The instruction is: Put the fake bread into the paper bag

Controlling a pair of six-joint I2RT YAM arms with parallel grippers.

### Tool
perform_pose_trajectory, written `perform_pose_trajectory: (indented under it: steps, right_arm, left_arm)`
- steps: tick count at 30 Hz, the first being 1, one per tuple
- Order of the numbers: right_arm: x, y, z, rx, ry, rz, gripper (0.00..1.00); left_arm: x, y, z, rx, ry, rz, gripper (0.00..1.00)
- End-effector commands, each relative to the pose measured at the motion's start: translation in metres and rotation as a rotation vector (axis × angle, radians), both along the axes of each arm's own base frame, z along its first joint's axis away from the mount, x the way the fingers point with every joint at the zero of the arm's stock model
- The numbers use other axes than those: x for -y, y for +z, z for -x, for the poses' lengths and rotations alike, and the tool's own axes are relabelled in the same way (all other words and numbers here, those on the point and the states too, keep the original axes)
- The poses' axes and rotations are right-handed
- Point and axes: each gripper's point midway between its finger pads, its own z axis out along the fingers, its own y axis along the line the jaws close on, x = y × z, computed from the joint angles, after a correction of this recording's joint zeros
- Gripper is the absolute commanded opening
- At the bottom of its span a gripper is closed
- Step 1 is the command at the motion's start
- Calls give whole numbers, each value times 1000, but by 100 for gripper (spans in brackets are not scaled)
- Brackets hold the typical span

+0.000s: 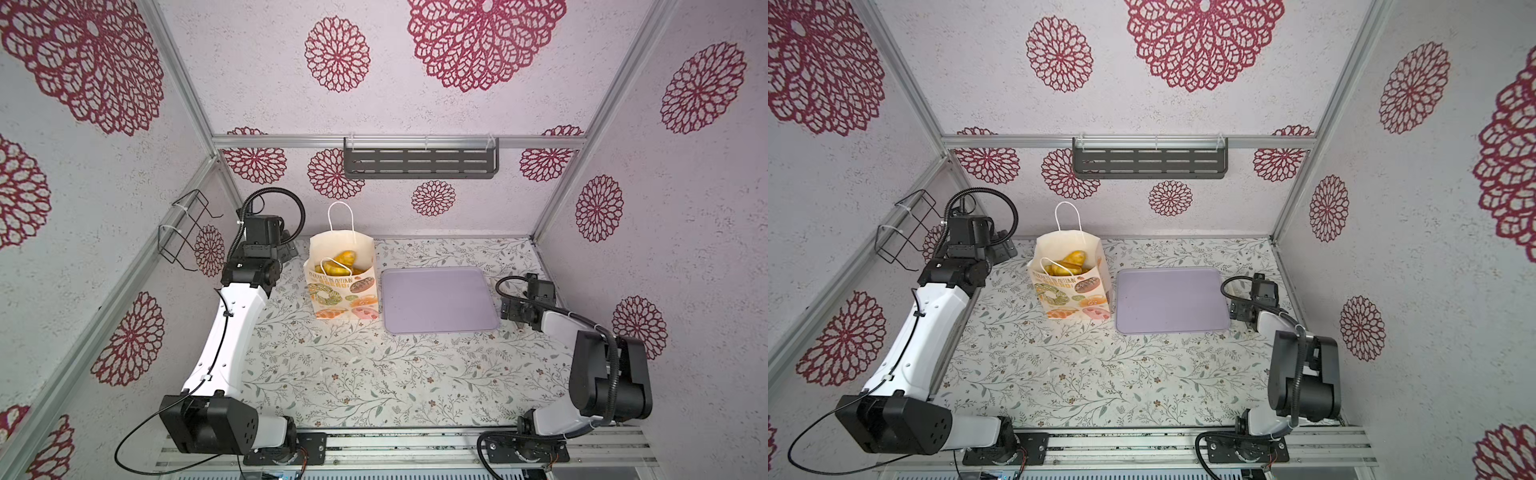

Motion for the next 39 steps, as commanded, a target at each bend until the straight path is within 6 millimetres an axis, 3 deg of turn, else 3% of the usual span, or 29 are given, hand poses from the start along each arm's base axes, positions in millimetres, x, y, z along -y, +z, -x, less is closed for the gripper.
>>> perform_pose_trajectory:
  steps: [1,5,11,18,29,34,39]
  right_arm:
    - [-1,22,2,86,-29,-30,99]
    - [-2,35,4,136,-37,-41,99]
    - [-5,50,5,232,-46,-70,99]
    - [-15,50,4,329,-48,-151,99]
    - [-8,50,5,427,-105,-167,99]
    - [-8,43,6,440,-123,-181,99]
    - [-3,40,8,450,-149,-166,99]
  left_arm:
    - [-4,7,-5,55,19,1,97]
    - [-7,4,-5,36,27,0,97]
    - [-22,-12,12,52,60,8,97]
    - [-25,-30,28,38,49,-17,97]
    - [-25,-90,52,107,55,12,97]
    - [-39,-118,67,103,144,-27,97]
    - [-42,-137,68,148,133,-67,97]
